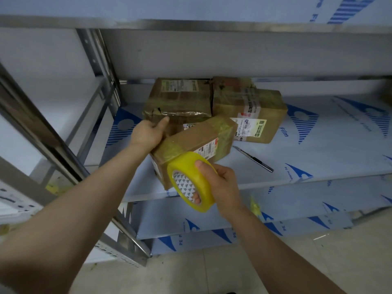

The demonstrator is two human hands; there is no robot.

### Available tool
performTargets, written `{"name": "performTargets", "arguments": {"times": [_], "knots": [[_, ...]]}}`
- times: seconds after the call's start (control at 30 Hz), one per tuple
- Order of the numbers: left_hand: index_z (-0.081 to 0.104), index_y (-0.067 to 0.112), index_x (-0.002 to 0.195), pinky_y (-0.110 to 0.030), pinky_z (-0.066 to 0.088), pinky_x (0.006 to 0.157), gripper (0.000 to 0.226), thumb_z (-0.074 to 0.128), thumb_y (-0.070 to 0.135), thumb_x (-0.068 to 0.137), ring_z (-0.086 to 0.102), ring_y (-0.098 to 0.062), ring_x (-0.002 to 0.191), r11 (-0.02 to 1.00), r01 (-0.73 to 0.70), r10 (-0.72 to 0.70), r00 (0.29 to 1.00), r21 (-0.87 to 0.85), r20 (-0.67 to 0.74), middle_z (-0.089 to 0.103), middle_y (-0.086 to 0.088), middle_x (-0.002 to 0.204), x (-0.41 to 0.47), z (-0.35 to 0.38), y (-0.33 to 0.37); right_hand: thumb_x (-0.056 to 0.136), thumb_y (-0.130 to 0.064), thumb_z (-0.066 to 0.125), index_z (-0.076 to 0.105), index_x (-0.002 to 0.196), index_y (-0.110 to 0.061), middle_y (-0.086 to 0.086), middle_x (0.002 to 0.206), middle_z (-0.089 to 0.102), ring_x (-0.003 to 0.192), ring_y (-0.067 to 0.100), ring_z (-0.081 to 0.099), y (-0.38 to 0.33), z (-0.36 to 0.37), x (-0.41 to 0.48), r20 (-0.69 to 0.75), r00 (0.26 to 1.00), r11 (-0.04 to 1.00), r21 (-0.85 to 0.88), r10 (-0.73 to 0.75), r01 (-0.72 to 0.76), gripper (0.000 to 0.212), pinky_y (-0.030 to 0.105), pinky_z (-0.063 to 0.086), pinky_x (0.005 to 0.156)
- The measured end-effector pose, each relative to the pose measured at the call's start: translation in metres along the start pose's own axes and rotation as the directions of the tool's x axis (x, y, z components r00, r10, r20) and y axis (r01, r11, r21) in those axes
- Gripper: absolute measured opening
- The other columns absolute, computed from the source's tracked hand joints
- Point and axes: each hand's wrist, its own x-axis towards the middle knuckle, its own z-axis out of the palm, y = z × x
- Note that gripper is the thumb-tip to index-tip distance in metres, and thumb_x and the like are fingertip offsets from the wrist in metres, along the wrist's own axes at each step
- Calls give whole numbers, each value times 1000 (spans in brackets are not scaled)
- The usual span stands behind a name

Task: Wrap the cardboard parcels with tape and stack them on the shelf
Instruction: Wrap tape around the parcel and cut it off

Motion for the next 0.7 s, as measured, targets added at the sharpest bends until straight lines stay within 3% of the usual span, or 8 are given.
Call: {"name": "performTargets", "arguments": {"times": [0.13,0.23,0.37,0.43,0.5,0.57,0.63,0.7], "knots": [[64,17,95,-25,48,69,30,71,43,79,61,-14,82,932,98,-24,977,-348,210,65,3,87,-38,1,-24,83,-25,71,68,62,-12,5,55,63,43,18,58,-6,5,0,-14,1000,1000,-18,23,-24,25,24,49,44],[62,13,96,-33,49,78,22,71,26,82,60,-19,81,893,148,-68,978,-425,198,64,-3,86,-44,0,-20,82,-29,72,67,76,-7,6,54,65,39,16,59,-20,13,-5,-4,997,997,-12,80,-80,24,23,49,40],[58,14,81,-27,51,61,15,60,27,88,59,-18,64,819,359,-209,914,-449,348,63,-4,66,-48,0,-12,83,-27,63,66,78,-4,12,57,66,43,20,62,-56,15,-2,151,976,986,24,160,-165,24,28,54,45],[58,13,81,-29,52,62,20,49,23,95,60,-21,65,724,450,-248,877,-522,413,64,-11,76,-52,10,-16,84,-20,56,68,74,-3,14,63,67,49,20,63,-66,20,4,237,952,981,-57,196,-188,23,29,55,53],[62,11,84,-31,52,60,28,42,25,98,62,-25,71,595,455,-270,889,-662,369,67,-13,81,-54,20,-20,85,-18,55,68,79,-1,14,67,68,53,20,64,-69,29,15,244,942,971,-124,230,-204,21,28,56,57],[64,12,82,-24,52,47,33,41,29,99,67,-21,63,491,374,-278,923,-787,265,70,-8,69,-52,27,-28,88,-23,60,67,86,0,15,71,70,56,22,66,-69,40,31,217,953,974,-134,210,-184,24,30,58,59],[66,15,80,-21,50,41,35,41,32,98,68,-15,56,433,329,-263,937,-839,231,71,-3,63,-55,34,-34,84,-40,69,67,99,-1,15,90,73,77,26,71,-67,50,50,119,982,972,-200,146,-120,41,39,59,73],[68,11,85,-30,58,54,34,43,30,97,71,-23,71,416,348,-280,928,-840,245,74,-8,77,-55,44,-43,75,-59,70,63,116,-6,13,115,67,104,30,64,-62,62,62,35,995,947,-311,93,-78,68,46,51,94]]}}
